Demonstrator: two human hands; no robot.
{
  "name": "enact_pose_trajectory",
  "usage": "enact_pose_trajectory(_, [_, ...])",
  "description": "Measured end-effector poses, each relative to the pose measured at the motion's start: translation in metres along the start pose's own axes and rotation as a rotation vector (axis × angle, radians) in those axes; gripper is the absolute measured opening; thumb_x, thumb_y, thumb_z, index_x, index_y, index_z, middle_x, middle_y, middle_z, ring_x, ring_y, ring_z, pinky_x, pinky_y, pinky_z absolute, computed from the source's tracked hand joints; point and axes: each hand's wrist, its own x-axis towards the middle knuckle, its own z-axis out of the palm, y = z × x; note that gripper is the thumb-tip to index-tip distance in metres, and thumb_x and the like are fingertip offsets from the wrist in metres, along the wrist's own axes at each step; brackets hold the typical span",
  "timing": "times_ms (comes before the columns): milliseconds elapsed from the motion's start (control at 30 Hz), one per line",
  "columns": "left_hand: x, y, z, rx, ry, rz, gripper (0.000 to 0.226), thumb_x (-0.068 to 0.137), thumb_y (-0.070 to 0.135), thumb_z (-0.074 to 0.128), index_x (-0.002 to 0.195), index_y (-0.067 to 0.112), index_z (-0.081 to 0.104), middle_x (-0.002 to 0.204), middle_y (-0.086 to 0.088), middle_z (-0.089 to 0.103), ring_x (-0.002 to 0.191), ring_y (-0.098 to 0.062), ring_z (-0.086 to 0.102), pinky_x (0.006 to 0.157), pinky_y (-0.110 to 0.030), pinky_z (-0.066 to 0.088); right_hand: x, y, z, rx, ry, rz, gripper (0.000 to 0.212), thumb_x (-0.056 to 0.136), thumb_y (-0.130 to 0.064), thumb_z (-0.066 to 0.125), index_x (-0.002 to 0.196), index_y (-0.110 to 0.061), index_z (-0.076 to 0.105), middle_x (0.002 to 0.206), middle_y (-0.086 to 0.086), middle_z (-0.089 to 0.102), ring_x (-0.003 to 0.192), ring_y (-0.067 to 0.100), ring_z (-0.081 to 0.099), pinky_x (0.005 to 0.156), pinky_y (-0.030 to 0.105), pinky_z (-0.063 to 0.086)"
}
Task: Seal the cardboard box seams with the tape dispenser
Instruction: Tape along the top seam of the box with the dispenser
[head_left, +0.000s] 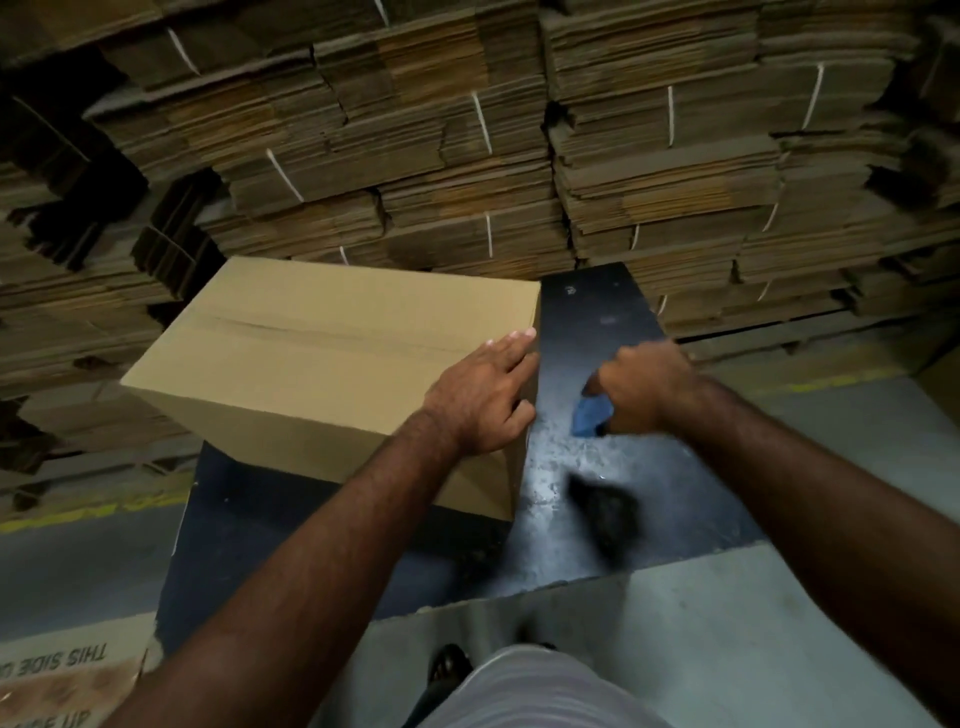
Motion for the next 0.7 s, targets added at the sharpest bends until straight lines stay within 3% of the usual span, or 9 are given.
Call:
enact_pose_trajectory(133, [0.010, -0.007, -0.005, -0.010, 0.047, 0.004, 0.076, 0.084, 0.045, 0.026, 0.146, 0.004, 0.044, 0.162, -0.018, 0.024, 0.147, -0.031, 0.027, 0.120, -0.041, 0.018, -0.001, -0.003, 0.048, 0.359, 0.047, 0.232, 0.064, 0.071, -0.061, 0.064, 0.132, -0.046, 0.050, 0.123, -0.002, 0.062, 0.108, 0.025, 0.063, 0.088, 0.038, 0.052])
enact_pose_trajectory(300, [0.011, -0.004, -0.002, 0.003, 0.026, 0.008, 0.080, 0.081, 0.048, 0.018, 0.144, 0.006, 0.045, 0.163, -0.016, 0.019, 0.150, -0.029, 0.022, 0.121, -0.043, 0.017, -0.007, -0.038, 0.102, 0.605, 0.136, 0.519, 0.068, 0.080, -0.053, 0.058, 0.142, -0.030, 0.042, 0.120, 0.016, 0.051, 0.108, 0.040, 0.055, 0.088, 0.044, 0.047])
enact_pose_trajectory(433, [0.011, 0.000, -0.002, 0.024, -0.008, -0.004, 0.080, 0.081, 0.049, 0.015, 0.140, 0.008, 0.049, 0.165, -0.015, 0.015, 0.151, -0.026, 0.017, 0.122, -0.043, 0.014, -0.016, -0.062, 0.152, 0.504, 0.244, 0.571, 0.068, 0.078, -0.039, 0.037, 0.139, -0.015, 0.053, 0.111, 0.028, 0.056, 0.097, 0.046, 0.057, 0.083, 0.052, 0.048])
enact_pose_trajectory(533, [0.008, 0.004, 0.000, 0.042, -0.027, -0.012, 0.080, 0.081, 0.049, 0.012, 0.139, 0.011, 0.051, 0.165, -0.014, 0.012, 0.152, -0.025, 0.015, 0.122, -0.043, 0.013, -0.023, -0.080, 0.186, 0.440, 0.153, 0.542, 0.061, 0.085, -0.027, 0.046, 0.145, -0.016, 0.044, 0.119, 0.028, 0.052, 0.110, 0.046, 0.052, 0.090, 0.054, 0.043])
enact_pose_trajectory(600, [0.007, 0.002, 0.001, 0.040, -0.037, -0.017, 0.077, 0.083, 0.048, 0.012, 0.140, 0.015, 0.051, 0.166, -0.013, 0.009, 0.152, -0.024, 0.013, 0.122, -0.042, 0.011, -0.025, -0.092, 0.202, 0.380, 0.100, 0.496, 0.064, 0.084, -0.018, 0.064, 0.145, -0.014, 0.044, 0.117, 0.028, 0.054, 0.104, 0.047, 0.056, 0.079, 0.053, 0.049])
enact_pose_trajectory(667, [0.004, 0.000, 0.003, 0.001, -0.025, -0.019, 0.071, 0.088, 0.045, 0.017, 0.152, 0.021, 0.036, 0.166, -0.010, 0.007, 0.153, -0.022, 0.008, 0.122, -0.042, 0.007, -0.029, -0.100, 0.202, 0.353, 0.098, 0.467, 0.069, 0.079, -0.017, 0.072, 0.144, -0.013, 0.046, 0.112, 0.025, 0.059, 0.094, 0.044, 0.060, 0.071, 0.050, 0.051])
enact_pose_trajectory(700, [0.002, 0.001, 0.003, -0.027, -0.008, -0.025, 0.069, 0.091, 0.043, 0.022, 0.157, 0.022, 0.023, 0.167, -0.008, 0.007, 0.153, -0.021, 0.007, 0.123, -0.042, 0.006, -0.030, -0.102, 0.195, 0.364, 0.078, 0.471, 0.068, 0.082, -0.021, 0.068, 0.145, -0.015, 0.044, 0.116, 0.022, 0.059, 0.097, 0.041, 0.059, 0.079, 0.050, 0.049])
